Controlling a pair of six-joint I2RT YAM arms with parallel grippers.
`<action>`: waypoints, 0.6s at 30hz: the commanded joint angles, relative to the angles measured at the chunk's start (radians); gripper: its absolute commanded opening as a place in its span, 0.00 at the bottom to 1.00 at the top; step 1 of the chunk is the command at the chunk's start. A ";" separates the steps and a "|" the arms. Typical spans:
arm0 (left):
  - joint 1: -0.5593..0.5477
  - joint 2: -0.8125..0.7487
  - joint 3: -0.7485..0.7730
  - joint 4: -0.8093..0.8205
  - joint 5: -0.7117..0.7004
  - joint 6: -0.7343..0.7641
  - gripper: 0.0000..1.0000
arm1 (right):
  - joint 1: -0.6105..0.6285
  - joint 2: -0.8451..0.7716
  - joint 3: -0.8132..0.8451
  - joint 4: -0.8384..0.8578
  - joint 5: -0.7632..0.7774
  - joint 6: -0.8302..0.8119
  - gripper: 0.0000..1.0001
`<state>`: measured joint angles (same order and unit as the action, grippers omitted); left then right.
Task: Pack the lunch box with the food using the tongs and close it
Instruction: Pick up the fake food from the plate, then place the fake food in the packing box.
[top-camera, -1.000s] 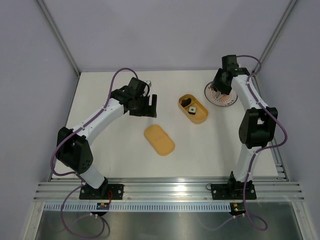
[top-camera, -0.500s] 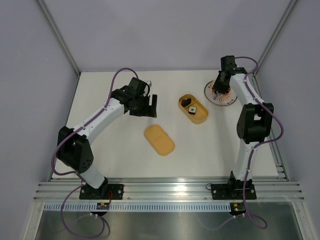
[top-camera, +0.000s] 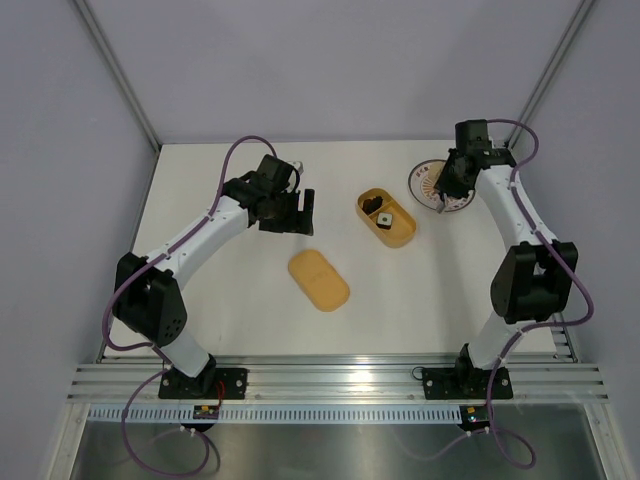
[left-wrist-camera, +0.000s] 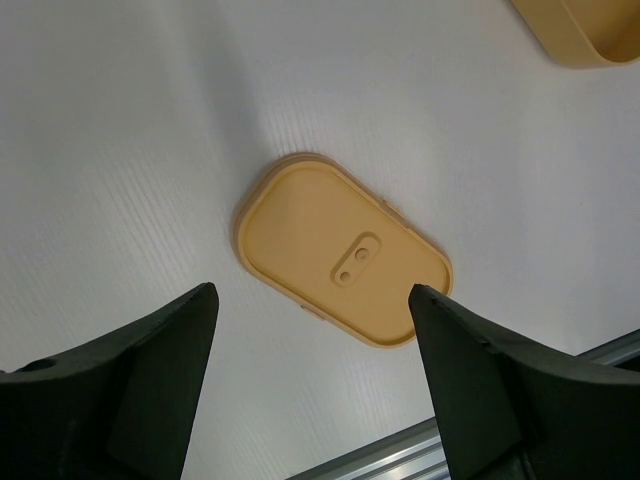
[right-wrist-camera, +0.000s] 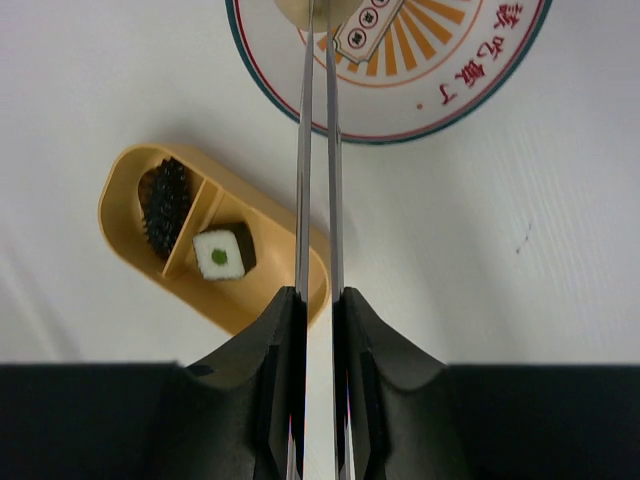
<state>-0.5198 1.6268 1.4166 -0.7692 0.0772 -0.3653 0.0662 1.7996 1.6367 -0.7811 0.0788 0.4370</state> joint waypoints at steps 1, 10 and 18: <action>0.004 -0.013 0.028 0.018 -0.011 0.017 0.81 | 0.021 -0.176 -0.069 -0.030 0.004 -0.015 0.05; 0.004 -0.018 0.053 0.019 -0.016 0.017 0.81 | 0.214 -0.413 -0.238 -0.133 -0.013 0.032 0.04; 0.007 -0.041 0.027 0.022 -0.019 0.017 0.81 | 0.294 -0.425 -0.317 -0.145 -0.053 0.065 0.03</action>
<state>-0.5186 1.6257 1.4284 -0.7689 0.0738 -0.3626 0.3473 1.3849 1.3304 -0.9211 0.0433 0.4797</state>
